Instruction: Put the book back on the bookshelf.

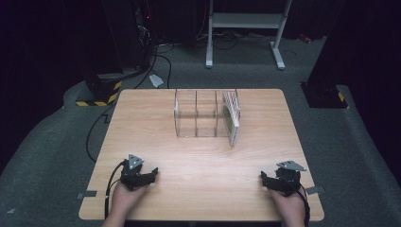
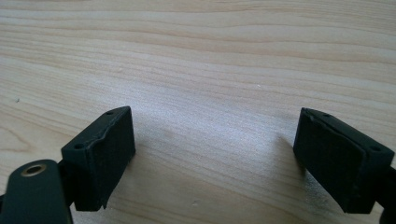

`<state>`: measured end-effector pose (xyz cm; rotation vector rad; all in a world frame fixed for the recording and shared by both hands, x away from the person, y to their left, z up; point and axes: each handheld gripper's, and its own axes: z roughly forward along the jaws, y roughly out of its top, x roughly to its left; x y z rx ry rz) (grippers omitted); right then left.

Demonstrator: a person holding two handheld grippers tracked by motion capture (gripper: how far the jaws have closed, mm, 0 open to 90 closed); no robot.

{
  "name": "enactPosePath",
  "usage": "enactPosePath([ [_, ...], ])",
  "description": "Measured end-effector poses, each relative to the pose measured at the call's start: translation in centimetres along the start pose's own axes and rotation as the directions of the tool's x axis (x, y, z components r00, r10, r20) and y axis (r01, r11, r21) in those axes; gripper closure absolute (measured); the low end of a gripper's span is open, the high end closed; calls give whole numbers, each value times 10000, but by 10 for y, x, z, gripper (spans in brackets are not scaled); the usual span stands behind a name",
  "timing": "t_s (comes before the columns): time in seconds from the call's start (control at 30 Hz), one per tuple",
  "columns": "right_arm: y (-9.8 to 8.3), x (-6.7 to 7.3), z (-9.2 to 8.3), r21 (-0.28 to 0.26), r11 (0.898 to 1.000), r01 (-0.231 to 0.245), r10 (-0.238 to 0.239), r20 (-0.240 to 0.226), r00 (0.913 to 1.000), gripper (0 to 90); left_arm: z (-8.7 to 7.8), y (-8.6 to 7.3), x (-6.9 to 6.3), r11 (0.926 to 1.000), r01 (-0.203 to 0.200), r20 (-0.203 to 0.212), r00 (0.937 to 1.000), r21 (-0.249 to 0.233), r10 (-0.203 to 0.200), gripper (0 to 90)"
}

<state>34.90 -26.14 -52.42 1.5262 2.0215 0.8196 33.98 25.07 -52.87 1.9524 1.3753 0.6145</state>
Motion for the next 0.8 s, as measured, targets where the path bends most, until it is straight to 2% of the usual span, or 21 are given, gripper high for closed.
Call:
enactPosePath([
  [0.07, 0, 5, 0, -98, 9999, 23, -23, 14, 10000, 177, 0, 0, 0, 10000, 13, -7, 10000, 23, -13, 210],
  [0.2, 1, 12, 0, -147, 9994, 324, -328, -303, 9990, 186, 0, 0, 0, 10000, 27, -27, 10000, 22, -27, 203],
  [0.8, 1, 12, 1, -151, 9991, 392, -398, -385, 9985, 185, 0, 0, 0, 10000, 3, 9, 10000, 35, -3, 196],
])
